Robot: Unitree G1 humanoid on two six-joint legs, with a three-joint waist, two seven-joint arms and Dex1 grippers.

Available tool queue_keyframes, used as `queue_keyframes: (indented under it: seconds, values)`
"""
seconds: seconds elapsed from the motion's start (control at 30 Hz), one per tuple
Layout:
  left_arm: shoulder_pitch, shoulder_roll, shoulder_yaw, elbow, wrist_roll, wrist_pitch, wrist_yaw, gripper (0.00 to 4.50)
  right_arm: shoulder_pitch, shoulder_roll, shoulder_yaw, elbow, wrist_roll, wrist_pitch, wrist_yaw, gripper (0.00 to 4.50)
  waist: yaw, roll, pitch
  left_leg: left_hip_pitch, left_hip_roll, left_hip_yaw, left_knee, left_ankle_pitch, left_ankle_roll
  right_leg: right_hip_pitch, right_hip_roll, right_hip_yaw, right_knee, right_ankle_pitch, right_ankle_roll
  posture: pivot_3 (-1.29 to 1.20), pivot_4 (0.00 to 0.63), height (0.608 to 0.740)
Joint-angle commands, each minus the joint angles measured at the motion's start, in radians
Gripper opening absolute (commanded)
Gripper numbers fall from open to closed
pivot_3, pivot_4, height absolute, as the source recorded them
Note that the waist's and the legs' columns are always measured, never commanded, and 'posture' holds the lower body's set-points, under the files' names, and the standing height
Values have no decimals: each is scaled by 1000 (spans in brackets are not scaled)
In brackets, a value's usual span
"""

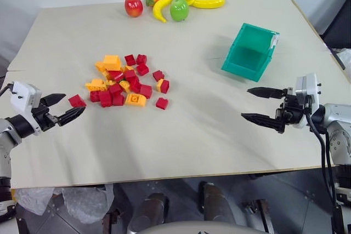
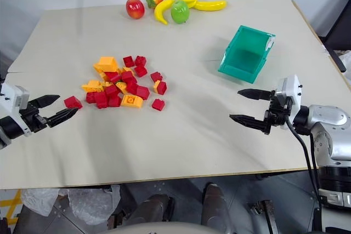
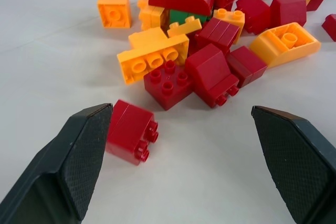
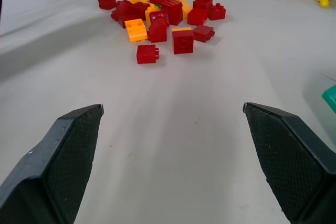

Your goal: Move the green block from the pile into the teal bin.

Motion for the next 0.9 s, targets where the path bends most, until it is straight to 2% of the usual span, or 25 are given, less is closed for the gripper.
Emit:
queue_keyframes:
  seconds: [0.03, 0.33, 0.43, 0.63, 0.7, 0.73, 0.77, 0.8, 0.9]
  values:
    - [0, 12, 10, 0, 18, -51, -5, 4500, -13, -23, -29, -36, 20, -3, 11, 4462, 0, 0, 0, 0, 0, 0, 0, 0, 0, 0, 0, 0, 0, 0, 0, 0, 150, 740]
    - [-29, -12, 54, -5, -16, -33, 72, 4500, -29, -20, -37, -70, 40, 15, -5, 4462, 1, 0, 0, 0, 4, 2, 0, -2, -1, 0, 4, 1, 0, 0, 0, 0, 150, 740]
    - [-39, -15, 63, -13, 13, -107, 111, 4500, -37, -15, -39, -83, 50, 24, -14, 4462, 2, 0, 0, 0, 7, 3, 0, -3, -3, 0, 8, 2, -1, 1, -1, 0, 150, 740]
    - [-61, -12, 54, 26, 13, -137, 104, 4500, -52, -9, -35, -118, 78, 45, -31, 4462, 0, 0, 0, 0, 10, 6, 0, -4, -4, -1, 10, 4, -1, 1, -2, 0, 150, 740]
    - [-104, -9, 37, 87, 31, -183, 104, 4096, -75, -1, -26, -127, 91, 56, -32, 4500, 0, 0, 0, 0, 10, 6, 0, -4, -4, -1, 10, 4, -1, 1, -2, 0, 150, 740]
    - [-164, -7, 7, 153, 49, -198, 97, 4096, -91, 5, -16, -126, 97, 60, -25, 4500, 1, 0, 0, 0, 10, 6, 0, -4, -4, -1, 10, 4, -1, 1, -2, 0, 150, 740]
    - [-208, -6, -15, 203, 63, -210, 91, 3653, -101, 9, -10, -125, 101, 62, -20, 4500, 2, 0, 0, 0, 10, 6, 0, -4, -4, -2, 11, 4, -1, 1, -2, 0, 150, 740]
    - [-264, -8, -44, 264, 81, -221, 80, 3546, -113, 13, -1, -122, 103, 63, -15, 4500, 7, -1, 1, 1, 10, 7, 0, -4, -4, -2, 11, 4, -1, 1, -2, 0, 150, 740]
    - [-400, -21, -113, 421, 129, -264, 46, 2705, -141, 22, 14, -118, 103, 74, -8, 4500, 17, -1, 0, 1, 10, 7, 2, -4, -4, -2, 11, 4, -3, 2, -2, 0, 150, 740]
